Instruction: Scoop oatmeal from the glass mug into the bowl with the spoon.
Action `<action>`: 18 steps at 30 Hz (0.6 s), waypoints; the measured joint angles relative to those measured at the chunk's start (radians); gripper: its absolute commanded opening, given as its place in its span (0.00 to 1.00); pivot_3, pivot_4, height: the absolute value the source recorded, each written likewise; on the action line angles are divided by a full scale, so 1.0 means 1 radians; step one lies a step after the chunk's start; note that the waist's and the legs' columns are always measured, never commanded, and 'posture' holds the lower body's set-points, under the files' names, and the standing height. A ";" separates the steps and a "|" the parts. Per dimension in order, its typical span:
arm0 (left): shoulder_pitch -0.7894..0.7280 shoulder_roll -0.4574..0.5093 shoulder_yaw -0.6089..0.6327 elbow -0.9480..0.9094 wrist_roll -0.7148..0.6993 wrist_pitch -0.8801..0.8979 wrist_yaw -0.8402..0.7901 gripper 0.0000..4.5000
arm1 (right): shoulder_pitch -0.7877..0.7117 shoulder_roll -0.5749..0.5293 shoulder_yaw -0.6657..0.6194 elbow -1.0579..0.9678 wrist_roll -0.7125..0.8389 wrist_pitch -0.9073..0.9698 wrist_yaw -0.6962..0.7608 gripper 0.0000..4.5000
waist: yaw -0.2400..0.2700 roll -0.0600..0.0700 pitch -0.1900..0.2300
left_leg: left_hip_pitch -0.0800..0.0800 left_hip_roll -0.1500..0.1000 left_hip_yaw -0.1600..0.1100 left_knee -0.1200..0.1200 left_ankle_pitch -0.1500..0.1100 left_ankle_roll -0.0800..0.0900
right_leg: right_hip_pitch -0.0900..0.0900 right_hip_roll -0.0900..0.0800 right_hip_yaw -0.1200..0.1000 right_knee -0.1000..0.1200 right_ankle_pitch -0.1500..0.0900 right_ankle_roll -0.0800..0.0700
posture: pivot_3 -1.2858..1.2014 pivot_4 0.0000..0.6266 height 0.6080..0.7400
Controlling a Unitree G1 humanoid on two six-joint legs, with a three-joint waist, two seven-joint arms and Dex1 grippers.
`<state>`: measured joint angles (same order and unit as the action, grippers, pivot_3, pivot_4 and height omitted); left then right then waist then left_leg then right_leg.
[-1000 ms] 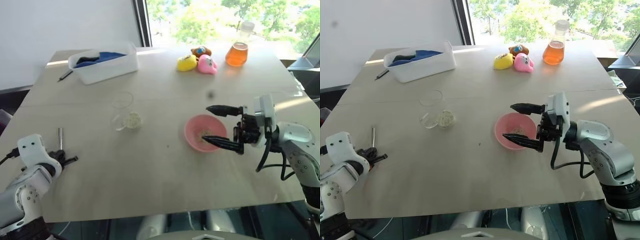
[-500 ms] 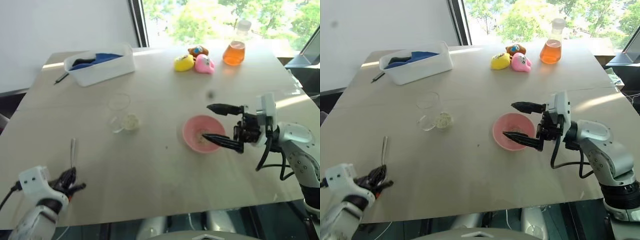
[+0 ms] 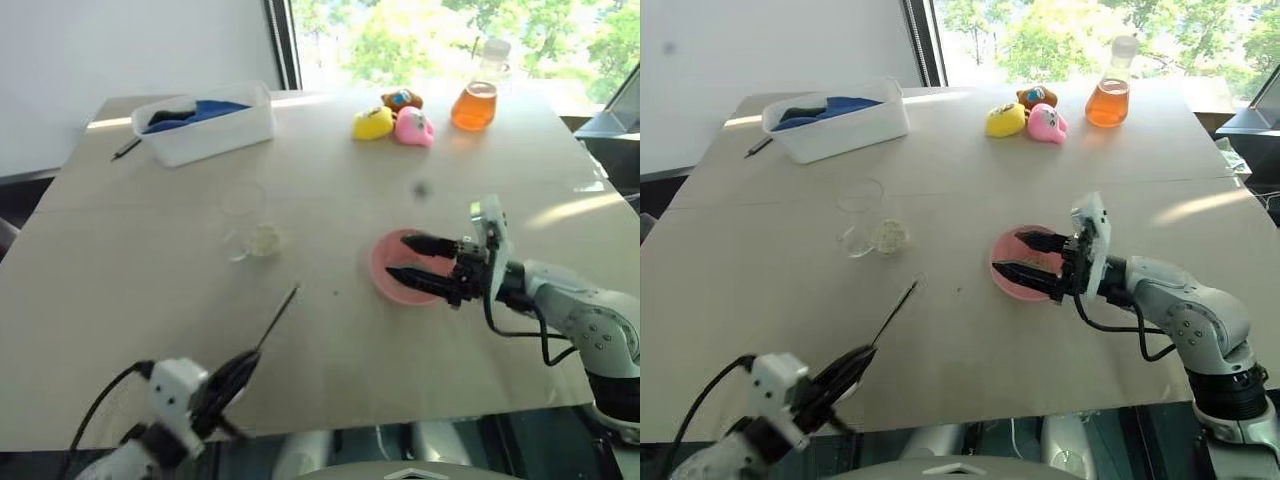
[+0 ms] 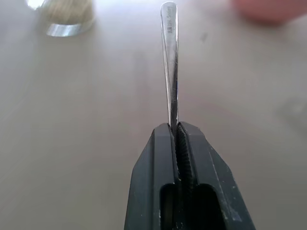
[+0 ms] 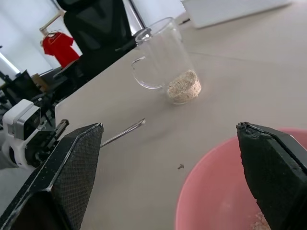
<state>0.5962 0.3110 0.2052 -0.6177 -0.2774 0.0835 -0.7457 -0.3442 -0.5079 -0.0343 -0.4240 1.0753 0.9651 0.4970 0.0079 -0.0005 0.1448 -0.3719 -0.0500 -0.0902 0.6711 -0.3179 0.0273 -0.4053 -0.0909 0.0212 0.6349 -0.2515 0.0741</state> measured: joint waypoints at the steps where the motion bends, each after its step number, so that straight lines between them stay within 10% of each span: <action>1: -0.050 0.003 -0.036 -0.008 0.004 0.003 0.012 0.01 | -0.020 0.031 0.002 0.000 0.031 0.033 -0.062 1.00 | -0.002 0.000 0.000 | -0.003 0.000 0.001 0.000 0.000 0.000 | -0.004 0.002 0.001 0.002 0.000 0.000 | 0.52 0.24 1.00; 18: -0.244 0.067 -0.227 -0.036 -0.023 0.084 0.065 0.01 | -0.003 0.161 0.039 -0.069 0.375 0.117 -0.468 1.00 | -0.020 0.000 0.000 | -0.007 0.000 0.001 0.006 0.002 -0.002 | -0.010 0.007 0.000 0.011 0.000 0.000 | 0.52 0.24 1.00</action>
<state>0.3522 0.3781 -0.0221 -0.6537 -0.3008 0.1677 -0.6807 -0.3471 -0.3467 0.0047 -0.4931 1.4499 1.0823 0.0289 -0.0125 -0.0004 0.1446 -0.3786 -0.0498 -0.0896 0.6769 -0.3163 0.0254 -0.4149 -0.0843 0.0217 0.6464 -0.2516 0.0740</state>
